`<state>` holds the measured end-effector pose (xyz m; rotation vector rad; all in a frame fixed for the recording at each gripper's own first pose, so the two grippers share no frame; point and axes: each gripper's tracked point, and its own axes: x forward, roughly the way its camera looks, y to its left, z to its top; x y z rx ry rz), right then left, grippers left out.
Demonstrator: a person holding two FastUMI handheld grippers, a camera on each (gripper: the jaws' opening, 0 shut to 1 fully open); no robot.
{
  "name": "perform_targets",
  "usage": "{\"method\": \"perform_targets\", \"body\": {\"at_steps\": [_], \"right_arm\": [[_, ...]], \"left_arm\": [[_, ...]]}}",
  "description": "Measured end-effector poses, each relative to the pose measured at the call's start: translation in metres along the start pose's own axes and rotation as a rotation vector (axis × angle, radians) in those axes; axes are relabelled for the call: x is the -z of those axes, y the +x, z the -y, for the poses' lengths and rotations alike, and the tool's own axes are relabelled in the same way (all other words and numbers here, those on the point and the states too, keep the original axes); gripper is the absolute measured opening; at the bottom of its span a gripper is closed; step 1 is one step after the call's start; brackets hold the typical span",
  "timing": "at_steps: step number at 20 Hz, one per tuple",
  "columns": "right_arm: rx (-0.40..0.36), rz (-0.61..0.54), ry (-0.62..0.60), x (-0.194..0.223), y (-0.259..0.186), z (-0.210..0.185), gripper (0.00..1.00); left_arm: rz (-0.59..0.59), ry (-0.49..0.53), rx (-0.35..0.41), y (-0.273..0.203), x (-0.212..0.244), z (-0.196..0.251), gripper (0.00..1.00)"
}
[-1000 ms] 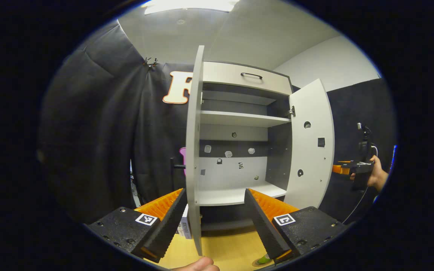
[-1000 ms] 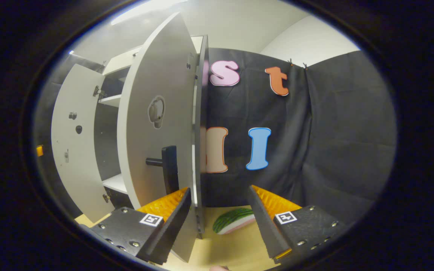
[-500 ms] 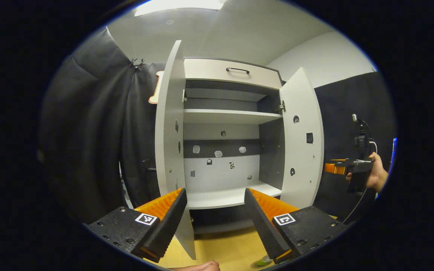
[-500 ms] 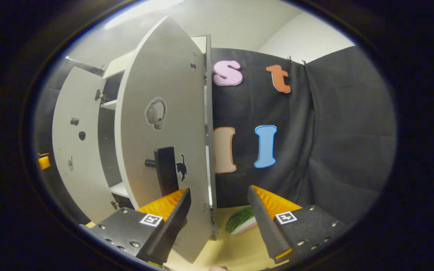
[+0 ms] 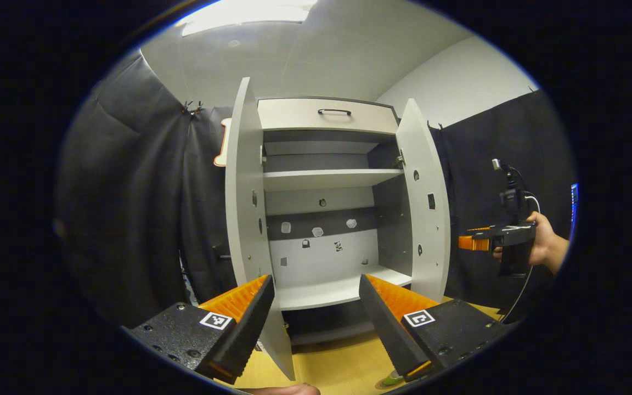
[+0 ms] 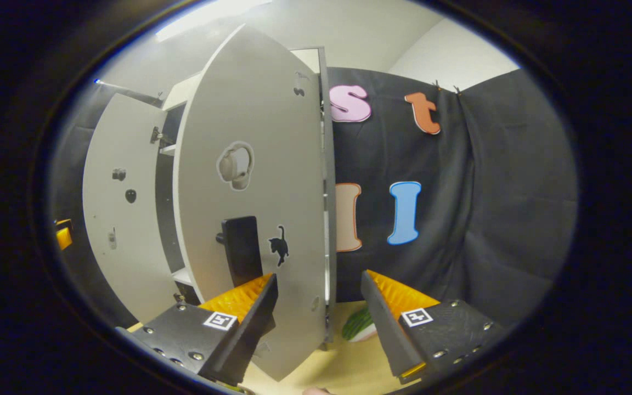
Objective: Grasp the bottle in the cabinet with the left hand and place it on the coaster, then close the right door with the right hand and the left door with the left hand.
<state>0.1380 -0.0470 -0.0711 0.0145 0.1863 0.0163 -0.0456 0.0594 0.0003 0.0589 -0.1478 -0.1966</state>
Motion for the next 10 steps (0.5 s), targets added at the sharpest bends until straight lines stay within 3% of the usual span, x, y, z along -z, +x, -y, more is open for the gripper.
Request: {"method": "perform_targets", "body": {"at_steps": [4,10], "right_arm": [[-0.033,0.02,0.045,-0.006,0.015,-0.024,0.9],[-0.108,0.021,0.062,-0.003,0.031,-0.068,0.95]], "left_arm": [[-0.031,0.035,-0.024,-0.011,0.011,-0.013,0.98],[-0.067,0.003,-0.043,-0.035,0.03,-0.03,0.98]]}}
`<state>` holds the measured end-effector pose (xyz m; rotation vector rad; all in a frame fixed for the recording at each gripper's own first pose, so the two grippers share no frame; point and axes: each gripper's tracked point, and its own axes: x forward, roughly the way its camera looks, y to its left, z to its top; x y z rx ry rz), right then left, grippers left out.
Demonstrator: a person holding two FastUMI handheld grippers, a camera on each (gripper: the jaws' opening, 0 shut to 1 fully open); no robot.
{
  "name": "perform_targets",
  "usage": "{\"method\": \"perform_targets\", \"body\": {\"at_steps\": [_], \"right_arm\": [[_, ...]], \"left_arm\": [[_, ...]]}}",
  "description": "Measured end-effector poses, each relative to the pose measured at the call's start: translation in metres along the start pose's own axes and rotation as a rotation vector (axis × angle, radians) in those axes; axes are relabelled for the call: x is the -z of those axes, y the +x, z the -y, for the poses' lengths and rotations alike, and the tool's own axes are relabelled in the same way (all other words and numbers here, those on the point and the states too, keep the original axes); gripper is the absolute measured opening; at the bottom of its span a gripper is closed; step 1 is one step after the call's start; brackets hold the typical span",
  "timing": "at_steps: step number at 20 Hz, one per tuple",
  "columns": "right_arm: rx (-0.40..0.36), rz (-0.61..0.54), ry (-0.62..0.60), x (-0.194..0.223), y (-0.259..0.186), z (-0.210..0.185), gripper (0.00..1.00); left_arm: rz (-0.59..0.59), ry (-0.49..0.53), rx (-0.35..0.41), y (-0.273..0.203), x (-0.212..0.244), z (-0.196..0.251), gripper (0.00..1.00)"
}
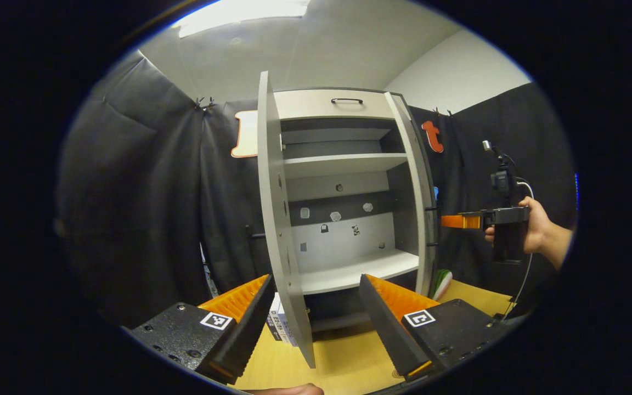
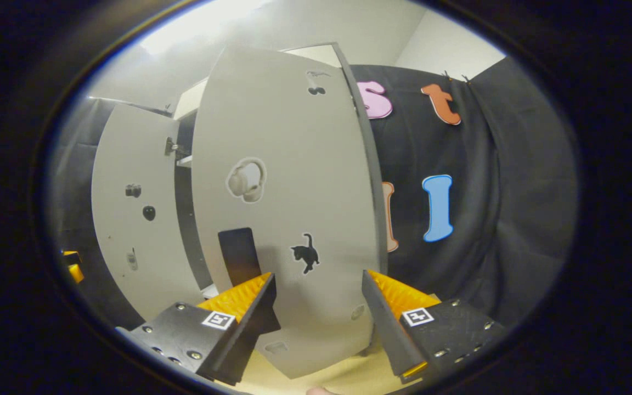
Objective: Grasp the bottle in the cabinet with the left hand and place it on the coaster, then close the right door with the right hand and the left door with the left hand.
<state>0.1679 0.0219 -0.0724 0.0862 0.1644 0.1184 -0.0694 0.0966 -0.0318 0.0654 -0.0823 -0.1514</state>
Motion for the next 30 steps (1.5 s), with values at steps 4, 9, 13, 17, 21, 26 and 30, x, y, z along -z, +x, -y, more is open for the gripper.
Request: {"method": "perform_targets", "body": {"at_steps": [4,9,13,17,21,26,30], "right_arm": [[0.008,-0.009,-0.014,0.009,0.002,-0.007,0.98],[-0.023,-0.002,-0.076,0.018,-0.013,-0.019,0.95],[-0.055,-0.01,-0.075,0.019,-0.041,-0.038,0.95],[-0.1,0.023,-0.042,0.005,-0.065,-0.059,0.95],[-0.1,0.023,-0.066,0.007,-0.082,-0.062,0.95],[-0.148,0.032,-0.114,0.016,-0.095,-0.076,0.95],[-0.153,0.019,-0.14,0.023,-0.111,-0.073,0.95]], "left_arm": [[-0.023,-0.051,-0.039,-0.013,0.006,-0.022,0.98],[-0.069,-0.098,-0.075,-0.015,0.03,-0.059,0.98],[-0.109,-0.106,-0.126,-0.013,0.052,-0.095,0.98],[-0.112,-0.136,-0.153,-0.005,0.064,-0.136,0.97],[-0.1,-0.185,-0.148,0.014,0.061,-0.16,1.0],[-0.13,-0.196,-0.158,0.054,0.061,-0.182,0.96],[-0.139,-0.226,-0.189,0.082,0.058,-0.199,0.93]]}}
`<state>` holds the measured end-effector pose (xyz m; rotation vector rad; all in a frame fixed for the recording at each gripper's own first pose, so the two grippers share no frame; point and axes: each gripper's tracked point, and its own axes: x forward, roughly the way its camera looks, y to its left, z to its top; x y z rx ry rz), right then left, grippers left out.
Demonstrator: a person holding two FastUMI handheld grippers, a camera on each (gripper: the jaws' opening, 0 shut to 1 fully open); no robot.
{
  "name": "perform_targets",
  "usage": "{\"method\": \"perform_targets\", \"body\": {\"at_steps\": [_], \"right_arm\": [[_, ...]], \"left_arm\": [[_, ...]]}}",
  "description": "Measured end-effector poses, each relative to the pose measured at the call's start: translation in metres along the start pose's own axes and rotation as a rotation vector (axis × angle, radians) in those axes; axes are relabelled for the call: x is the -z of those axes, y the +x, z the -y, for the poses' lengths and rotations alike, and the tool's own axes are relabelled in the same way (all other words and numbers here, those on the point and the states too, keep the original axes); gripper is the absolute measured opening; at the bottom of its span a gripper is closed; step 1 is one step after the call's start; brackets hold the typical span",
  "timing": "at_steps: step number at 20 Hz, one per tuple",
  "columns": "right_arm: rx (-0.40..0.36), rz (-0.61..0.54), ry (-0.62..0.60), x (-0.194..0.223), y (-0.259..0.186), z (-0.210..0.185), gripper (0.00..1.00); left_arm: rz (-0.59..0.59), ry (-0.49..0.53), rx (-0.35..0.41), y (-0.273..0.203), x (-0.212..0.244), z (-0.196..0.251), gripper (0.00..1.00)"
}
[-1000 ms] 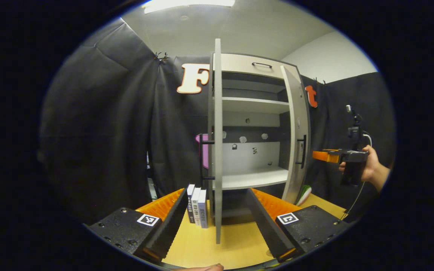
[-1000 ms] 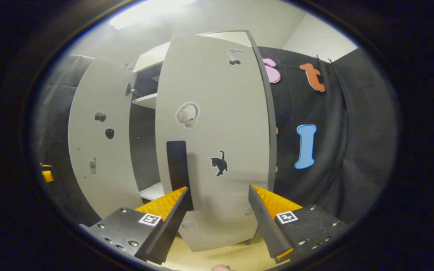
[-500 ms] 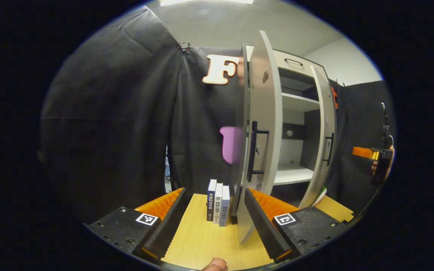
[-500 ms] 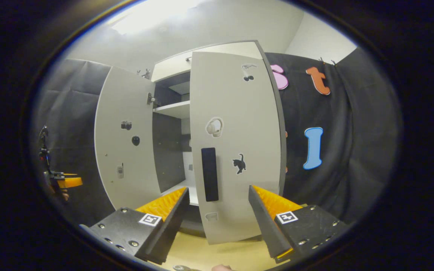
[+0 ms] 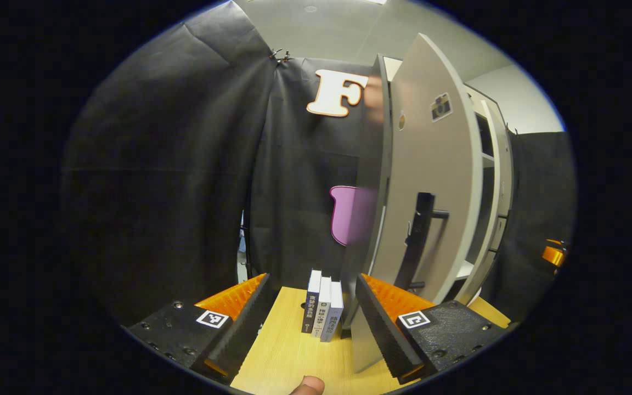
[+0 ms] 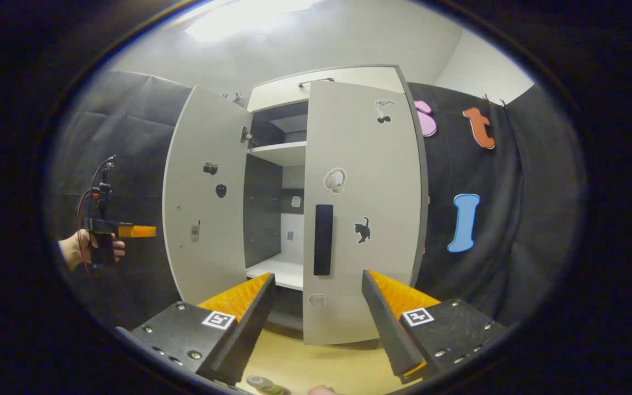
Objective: Grasp the bottle in the cabinet with the left hand and place it on the coaster, then close the right door with the right hand and the left door with the left hand.
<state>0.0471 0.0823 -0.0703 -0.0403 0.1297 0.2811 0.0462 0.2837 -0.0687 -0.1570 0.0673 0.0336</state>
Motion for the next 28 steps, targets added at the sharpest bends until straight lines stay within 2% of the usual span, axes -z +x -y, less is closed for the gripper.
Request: {"method": "perform_targets", "body": {"at_steps": [2,3,4,6,8,9,11,13,14,16,17,21,24,28], "right_arm": [[0.003,-0.004,0.004,0.004,-0.008,0.0,0.95],[0.01,-0.011,0.012,0.01,-0.008,0.006,0.95],[0.016,-0.015,0.014,0.011,-0.011,0.008,0.95],[0.036,-0.007,0.016,0.006,-0.018,0.012,0.95],[0.045,0.0,0.032,0.002,-0.024,0.013,0.95],[0.051,-0.001,0.035,0.002,-0.028,0.012,0.95],[0.072,0.001,0.015,0.001,-0.036,0.018,0.95],[0.108,0.009,-0.011,0.002,-0.048,0.028,0.92],[0.123,0.017,-0.013,0.001,-0.054,0.032,0.95],[0.142,0.03,0.012,0.002,-0.065,0.041,0.95],[0.155,0.033,0.032,0.003,-0.07,0.047,0.95],[0.212,0.048,0.048,0.006,-0.084,0.063,0.95],[0.222,0.044,0.044,0.006,-0.087,0.063,0.95],[0.232,0.031,0.029,0.005,-0.088,0.064,0.95]], "left_arm": [[0.0,0.003,-0.003,0.011,-0.01,-0.002,0.97],[0.009,0.008,-0.007,0.015,-0.016,-0.003,0.93],[0.016,0.013,-0.005,0.019,-0.023,-0.002,0.97],[0.029,0.011,0.0,0.029,-0.035,0.004,0.93],[0.032,-0.004,0.028,0.037,-0.042,0.018,0.97],[0.033,-0.001,0.046,0.039,-0.045,0.027,0.93],[0.033,0.018,0.066,0.044,-0.049,0.041,0.96],[0.03,0.041,0.052,0.045,-0.051,0.042,0.92],[0.022,0.036,0.038,0.045,-0.049,0.04,0.96],[-0.014,0.006,0.03,0.044,-0.046,0.044,0.9],[-0.027,-0.008,0.038,0.044,-0.042,0.05,0.95],[-0.049,-0.011,0.104,0.042,-0.038,0.087,0.94],[-0.038,0.018,0.14,0.044,-0.036,0.124,0.94],[-0.02,-0.024,0.181,0.051,-0.031,0.16,0.94]]}}
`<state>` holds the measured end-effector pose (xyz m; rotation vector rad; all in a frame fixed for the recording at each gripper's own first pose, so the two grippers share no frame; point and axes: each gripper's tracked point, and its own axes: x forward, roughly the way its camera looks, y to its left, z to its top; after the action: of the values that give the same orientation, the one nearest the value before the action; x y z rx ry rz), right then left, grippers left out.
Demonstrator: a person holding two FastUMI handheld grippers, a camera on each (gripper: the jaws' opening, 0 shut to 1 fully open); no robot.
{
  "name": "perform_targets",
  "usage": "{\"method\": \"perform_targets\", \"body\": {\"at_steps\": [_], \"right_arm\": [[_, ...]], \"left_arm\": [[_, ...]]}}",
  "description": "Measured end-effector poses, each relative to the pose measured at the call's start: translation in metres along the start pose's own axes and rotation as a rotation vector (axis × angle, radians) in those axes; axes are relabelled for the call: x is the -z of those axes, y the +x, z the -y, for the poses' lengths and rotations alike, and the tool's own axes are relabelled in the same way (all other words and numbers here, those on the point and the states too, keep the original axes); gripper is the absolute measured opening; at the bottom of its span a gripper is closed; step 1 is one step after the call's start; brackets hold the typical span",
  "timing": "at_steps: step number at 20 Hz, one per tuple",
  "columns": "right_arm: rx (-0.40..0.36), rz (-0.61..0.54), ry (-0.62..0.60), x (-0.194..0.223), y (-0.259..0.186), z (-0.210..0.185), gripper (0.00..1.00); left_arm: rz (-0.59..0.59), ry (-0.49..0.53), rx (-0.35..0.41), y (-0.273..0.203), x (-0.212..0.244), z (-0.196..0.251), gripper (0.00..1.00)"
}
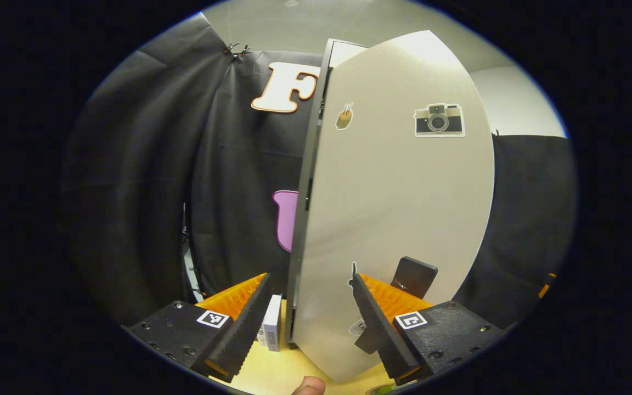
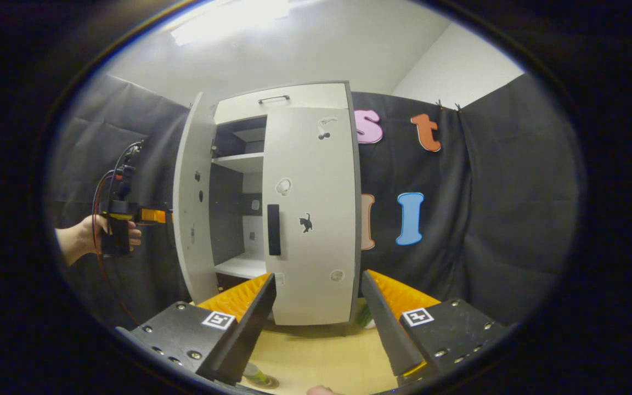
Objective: Grasp the bottle in the cabinet with the left hand and place it on the coaster, then close the right door with the right hand and the left door with the left hand.
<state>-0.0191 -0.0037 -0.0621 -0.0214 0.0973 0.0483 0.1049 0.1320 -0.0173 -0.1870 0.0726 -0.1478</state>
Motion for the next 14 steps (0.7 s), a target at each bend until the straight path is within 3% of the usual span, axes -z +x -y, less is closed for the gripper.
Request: {"method": "perform_targets", "body": {"at_steps": [3,4,5,7,8,10,11,14], "right_arm": [[0.026,-0.012,0.004,0.001,0.003,0.002,0.95],[0.029,-0.013,0.005,0.001,0.003,0.002,0.95],[0.033,-0.014,0.004,0.001,0.004,0.002,0.95],[0.047,-0.013,0.0,0.002,0.006,0.002,0.95],[0.054,-0.013,0.002,0.002,0.008,0.003,0.95],[0.062,-0.016,0.008,0.003,0.01,0.001,0.95],[0.065,-0.018,0.008,0.005,0.012,0.001,0.95],[0.085,-0.023,0.004,0.006,0.02,-0.001,0.95]], "left_arm": [[0.004,-0.028,0.028,0.008,0.0,0.014,0.95],[0.012,-0.029,0.039,0.011,-0.001,0.019,0.9],[0.023,-0.029,0.046,0.014,-0.004,0.023,0.95],[0.022,-0.019,0.07,0.02,-0.005,0.031,0.91],[0.02,-0.011,0.08,0.021,-0.004,0.037,0.95],[0.042,-0.007,0.098,0.026,-0.009,0.046,0.91],[0.046,-0.01,0.109,0.029,-0.009,0.05,0.95],[0.036,-0.02,0.125,0.041,-0.006,0.056,0.95]]}}
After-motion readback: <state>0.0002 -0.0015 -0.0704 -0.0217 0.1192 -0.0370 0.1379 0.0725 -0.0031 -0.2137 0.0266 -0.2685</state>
